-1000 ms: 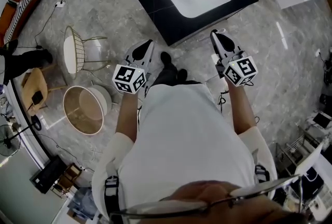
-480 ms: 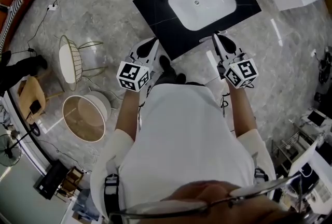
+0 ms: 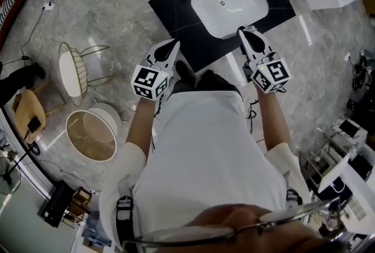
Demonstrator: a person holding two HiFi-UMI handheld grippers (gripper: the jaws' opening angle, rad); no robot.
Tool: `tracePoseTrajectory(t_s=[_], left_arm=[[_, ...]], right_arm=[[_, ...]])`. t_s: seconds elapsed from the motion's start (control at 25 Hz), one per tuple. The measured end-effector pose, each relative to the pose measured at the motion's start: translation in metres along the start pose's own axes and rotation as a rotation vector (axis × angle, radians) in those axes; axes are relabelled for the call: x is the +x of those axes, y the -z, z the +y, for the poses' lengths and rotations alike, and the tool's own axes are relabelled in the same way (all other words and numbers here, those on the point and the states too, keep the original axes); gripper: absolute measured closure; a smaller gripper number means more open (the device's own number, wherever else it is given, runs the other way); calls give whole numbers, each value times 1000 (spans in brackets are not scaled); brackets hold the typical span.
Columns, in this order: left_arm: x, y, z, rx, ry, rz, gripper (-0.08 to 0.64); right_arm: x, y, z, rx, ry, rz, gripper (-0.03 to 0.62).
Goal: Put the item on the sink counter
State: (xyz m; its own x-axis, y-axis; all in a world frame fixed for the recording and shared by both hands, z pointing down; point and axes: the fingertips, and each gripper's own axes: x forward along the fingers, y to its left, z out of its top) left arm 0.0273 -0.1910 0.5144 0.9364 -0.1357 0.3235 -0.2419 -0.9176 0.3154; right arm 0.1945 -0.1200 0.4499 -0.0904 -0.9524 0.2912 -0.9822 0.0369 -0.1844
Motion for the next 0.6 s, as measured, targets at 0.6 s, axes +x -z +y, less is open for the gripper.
tracePoseTrajectory(t_s=[0.6], left_arm=[[29,-9,34,-108,-178,-45,555]], right_arm=[[106,-1,-37,-75,-156,80,565]])
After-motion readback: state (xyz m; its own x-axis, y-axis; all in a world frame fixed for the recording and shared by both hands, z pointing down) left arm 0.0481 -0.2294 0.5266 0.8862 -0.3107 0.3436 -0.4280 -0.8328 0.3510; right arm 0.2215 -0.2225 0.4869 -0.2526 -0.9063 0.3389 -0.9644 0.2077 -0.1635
